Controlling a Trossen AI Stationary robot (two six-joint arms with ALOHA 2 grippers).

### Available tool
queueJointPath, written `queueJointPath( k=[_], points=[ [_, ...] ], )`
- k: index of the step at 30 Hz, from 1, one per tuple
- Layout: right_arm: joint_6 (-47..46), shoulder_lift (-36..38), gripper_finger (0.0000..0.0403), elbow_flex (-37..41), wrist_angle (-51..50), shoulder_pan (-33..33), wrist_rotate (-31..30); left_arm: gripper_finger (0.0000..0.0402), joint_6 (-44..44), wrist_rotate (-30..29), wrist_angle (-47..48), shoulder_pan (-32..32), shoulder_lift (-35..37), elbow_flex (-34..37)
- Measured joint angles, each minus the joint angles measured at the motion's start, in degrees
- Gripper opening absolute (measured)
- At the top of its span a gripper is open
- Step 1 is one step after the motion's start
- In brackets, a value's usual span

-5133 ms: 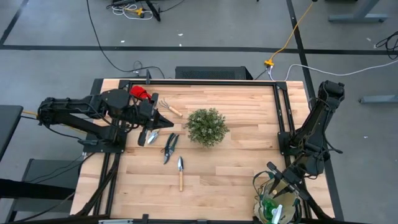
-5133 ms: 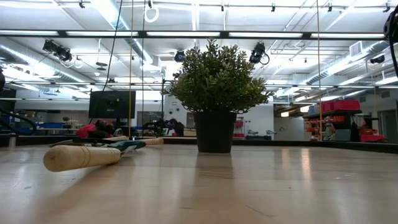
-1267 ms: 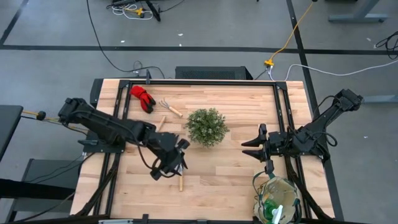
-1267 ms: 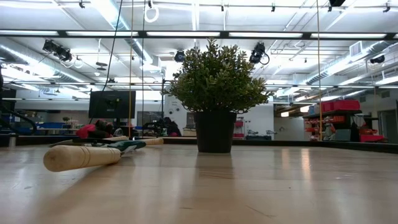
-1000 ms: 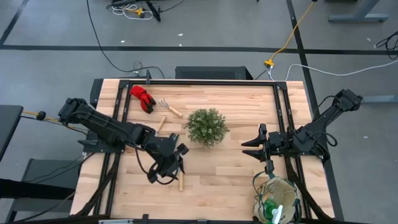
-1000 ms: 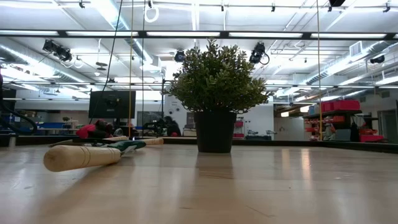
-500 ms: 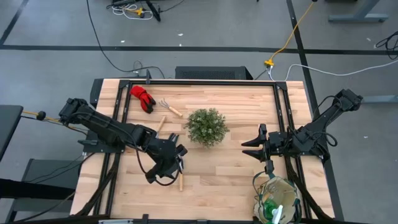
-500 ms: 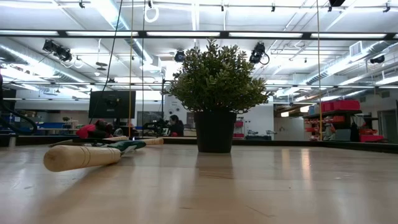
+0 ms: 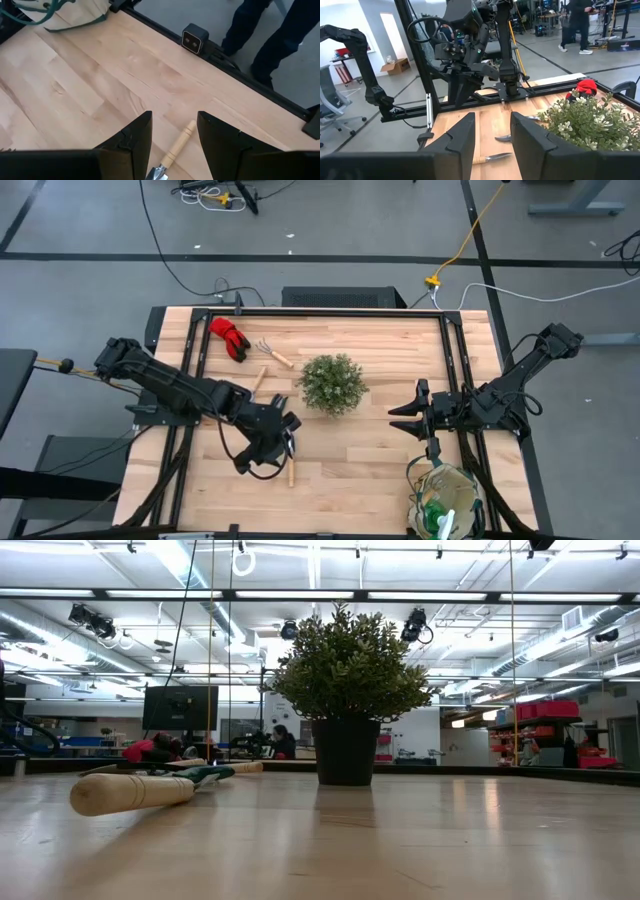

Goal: Pick & Place Garden tools in Gardening bag
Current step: Put the bottom hand trowel into the white gardening bag

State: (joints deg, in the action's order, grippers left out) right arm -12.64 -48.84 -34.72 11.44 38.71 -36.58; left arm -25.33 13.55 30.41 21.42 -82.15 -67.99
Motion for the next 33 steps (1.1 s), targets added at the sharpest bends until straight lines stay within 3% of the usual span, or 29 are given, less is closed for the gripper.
queueJointPath(
  k=[16, 33],
  points=[
    [-0.3, 0.0, 0.0123, 0.0, 0.0, 0.0, 0.0, 0.0165, -1.6, -1.5, -0.1, 4.3, -8.5, 0.0],
    [-0.3, 0.0, 0.0123, 0.0, -0.2, 0.0, 0.0, 0.0165, -2.0, -2.3, -0.3, 4.7, -8.6, 0.0]
  ],
)
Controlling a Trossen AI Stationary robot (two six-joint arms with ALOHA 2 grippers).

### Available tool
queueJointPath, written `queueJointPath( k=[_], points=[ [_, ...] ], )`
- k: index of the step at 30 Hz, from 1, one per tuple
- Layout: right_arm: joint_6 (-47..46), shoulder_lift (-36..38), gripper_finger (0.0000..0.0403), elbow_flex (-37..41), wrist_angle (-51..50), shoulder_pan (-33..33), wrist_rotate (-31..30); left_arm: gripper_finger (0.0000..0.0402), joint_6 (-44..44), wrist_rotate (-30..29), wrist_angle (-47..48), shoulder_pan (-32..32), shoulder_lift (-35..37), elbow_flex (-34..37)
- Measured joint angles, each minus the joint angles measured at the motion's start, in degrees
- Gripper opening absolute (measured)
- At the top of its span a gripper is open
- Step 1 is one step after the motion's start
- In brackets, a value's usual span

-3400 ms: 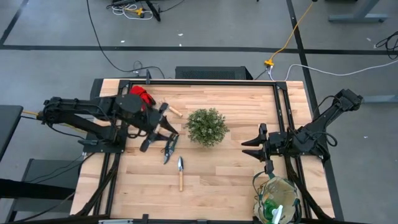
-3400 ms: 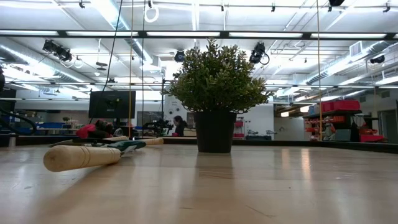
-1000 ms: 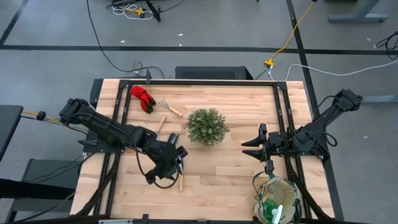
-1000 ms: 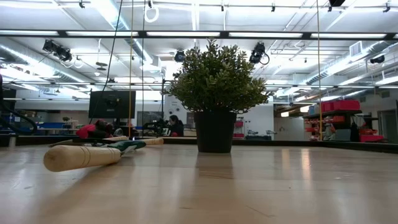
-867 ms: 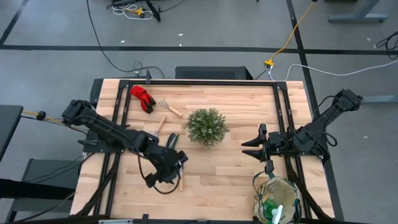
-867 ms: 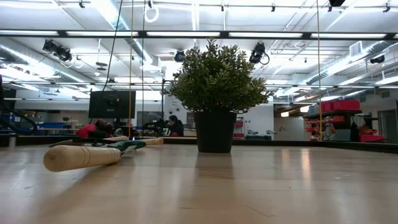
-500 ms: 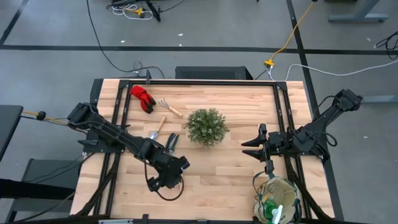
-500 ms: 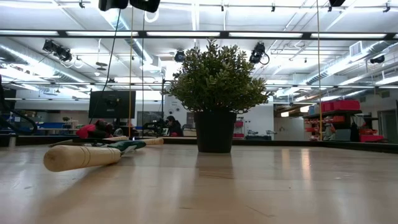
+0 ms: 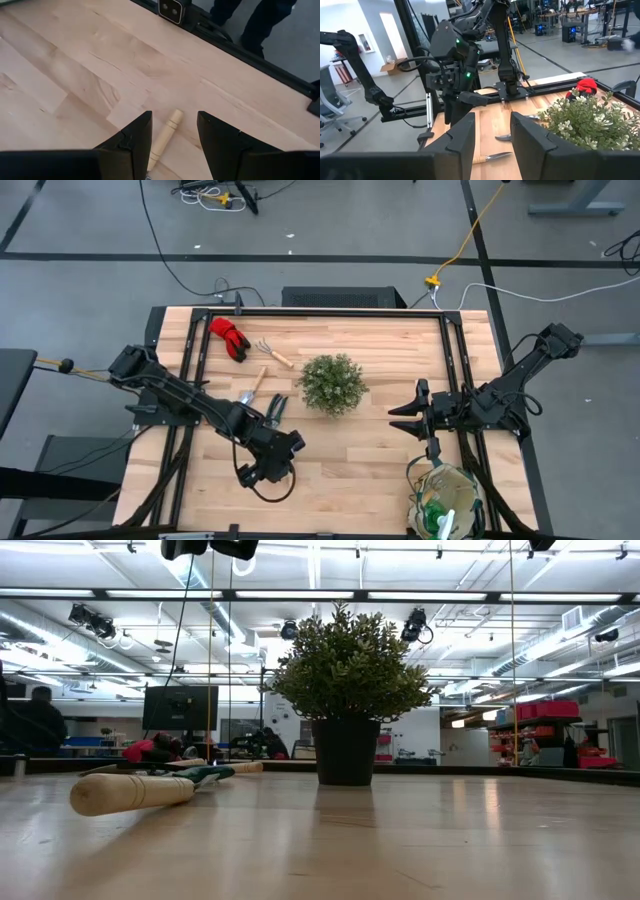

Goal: Pick & Place Garden tools in Gardening bag
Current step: Put the bottom hand trowel into the white gardening bag

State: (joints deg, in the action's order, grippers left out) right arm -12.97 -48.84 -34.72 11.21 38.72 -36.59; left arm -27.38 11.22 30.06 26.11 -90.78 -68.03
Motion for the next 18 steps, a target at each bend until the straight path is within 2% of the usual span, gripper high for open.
queueJointPath(
  k=[18],
  points=[
    [-0.5, 0.0, 0.0123, 0.0, -0.2, 0.0, 0.0, 0.0165, -1.8, 0.5, 2.4, 1.3, -2.1, 0.0]
  ],
)
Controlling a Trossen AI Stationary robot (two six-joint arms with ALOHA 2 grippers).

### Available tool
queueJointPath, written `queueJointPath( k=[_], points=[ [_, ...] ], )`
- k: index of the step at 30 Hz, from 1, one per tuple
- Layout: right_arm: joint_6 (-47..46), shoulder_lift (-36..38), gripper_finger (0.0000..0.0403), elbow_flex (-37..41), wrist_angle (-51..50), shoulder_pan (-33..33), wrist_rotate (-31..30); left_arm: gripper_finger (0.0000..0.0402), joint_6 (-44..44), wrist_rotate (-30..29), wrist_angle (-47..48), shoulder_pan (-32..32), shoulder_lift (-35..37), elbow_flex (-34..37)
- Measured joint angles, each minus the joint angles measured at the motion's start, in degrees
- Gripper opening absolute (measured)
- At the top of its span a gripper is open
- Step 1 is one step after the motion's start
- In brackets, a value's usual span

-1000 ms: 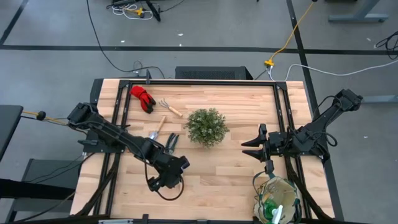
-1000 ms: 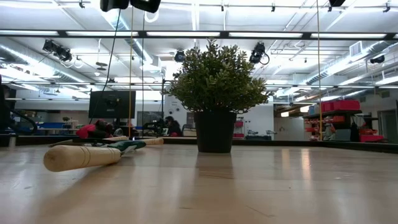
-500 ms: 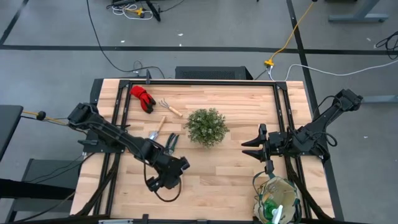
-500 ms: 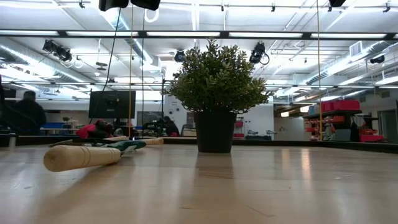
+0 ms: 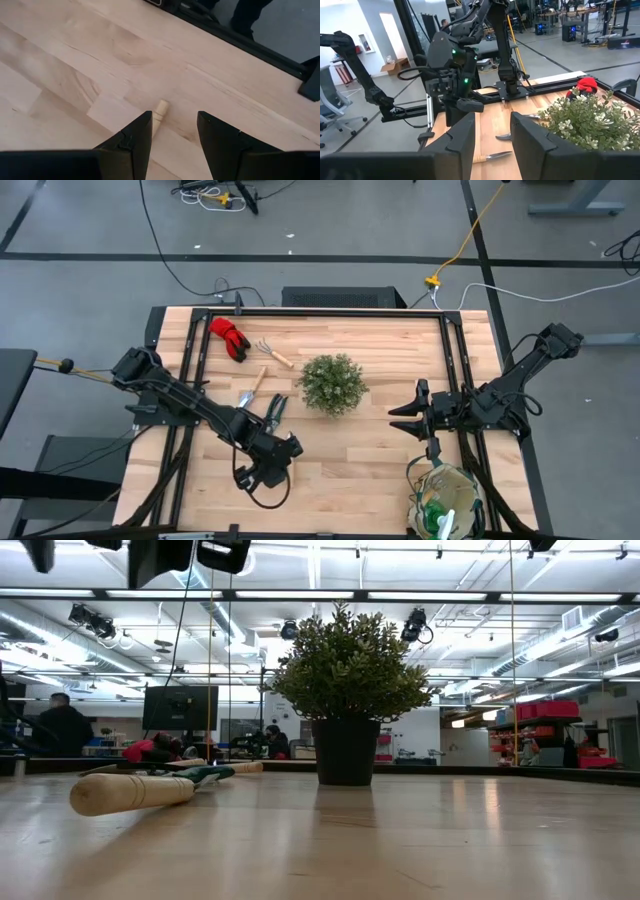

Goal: Pick & Place Garden tools in Gardening bag
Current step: Put the bottom hand trowel into the white gardening bag

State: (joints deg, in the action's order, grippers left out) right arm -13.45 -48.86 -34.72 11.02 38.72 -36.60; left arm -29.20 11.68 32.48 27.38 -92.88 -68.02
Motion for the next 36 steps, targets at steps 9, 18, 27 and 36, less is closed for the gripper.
queueJointPath(
  k=[9, 18, 27, 36],
  points=[
    [0.0, 0.0, 0.0123, 0.0, -0.4, 0.0, 0.0, 0.0165, -0.6, -0.5, 0.4, -0.1, -0.1, 0.0],
    [-1.1, 0.0, 0.0123, 0.0, -0.4, 0.0, 0.0, 0.0165, -0.6, -0.5, 0.5, -0.1, -0.2, 0.0],
    [-1.0, 0.0, 0.0123, 0.0, -0.6, 0.0, 0.0, 0.0165, -0.6, -0.4, 2.1, 0.5, -2.7, 0.0],
    [-1.3, 0.0, 0.0123, 0.0, -0.6, 0.0, 0.0, 0.0165, -0.6, -0.4, 2.4, 2.3, -4.3, 0.0]
  ],
)
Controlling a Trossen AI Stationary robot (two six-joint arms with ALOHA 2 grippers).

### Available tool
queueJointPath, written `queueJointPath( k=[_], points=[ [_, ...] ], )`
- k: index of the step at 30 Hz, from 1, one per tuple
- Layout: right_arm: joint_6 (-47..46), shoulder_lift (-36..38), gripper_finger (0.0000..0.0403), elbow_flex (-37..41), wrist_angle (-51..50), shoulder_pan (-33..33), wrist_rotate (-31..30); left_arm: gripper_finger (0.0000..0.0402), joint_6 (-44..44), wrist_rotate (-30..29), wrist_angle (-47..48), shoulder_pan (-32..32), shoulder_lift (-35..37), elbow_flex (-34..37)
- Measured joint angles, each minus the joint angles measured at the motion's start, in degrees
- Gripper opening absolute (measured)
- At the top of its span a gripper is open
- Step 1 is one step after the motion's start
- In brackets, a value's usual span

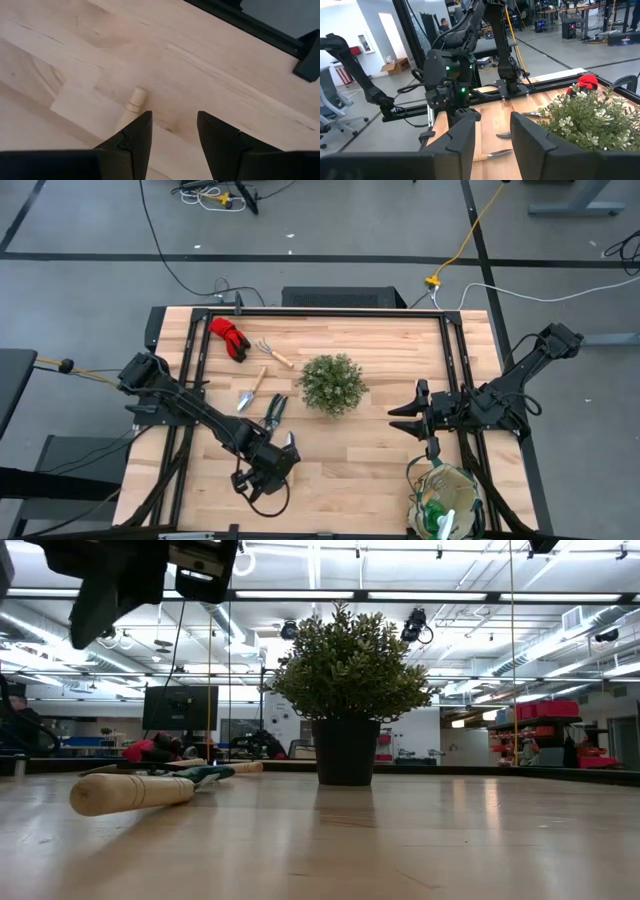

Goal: Pick & Place Garden tools in Gardening bag
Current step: Put the bottom hand trowel into the white gardening bag

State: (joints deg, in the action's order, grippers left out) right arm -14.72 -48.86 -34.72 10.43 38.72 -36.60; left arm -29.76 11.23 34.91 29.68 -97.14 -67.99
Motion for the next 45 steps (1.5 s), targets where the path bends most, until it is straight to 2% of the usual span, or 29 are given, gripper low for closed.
queueJointPath(
  k=[28, 35, 45],
  points=[
    [-1.1, 0.0, 0.0123, 0.0, -0.3, 0.0, 0.0, 0.0165, -1.6, -1.1, 1.4, 1.4, -2.3, 0.0],
    [-1.1, 0.0, 0.0123, 0.0, -0.3, 0.0, 0.0, 0.0165, -5.5, -5.2, 0.8, 0.9, -2.3, 0.0],
    [-2.8, 0.0, 0.0123, 0.0, -0.2, 0.0, 0.0, 0.0165, -8.2, -7.8, -3.4, -2.9, -2.3, 0.0]
  ],
)
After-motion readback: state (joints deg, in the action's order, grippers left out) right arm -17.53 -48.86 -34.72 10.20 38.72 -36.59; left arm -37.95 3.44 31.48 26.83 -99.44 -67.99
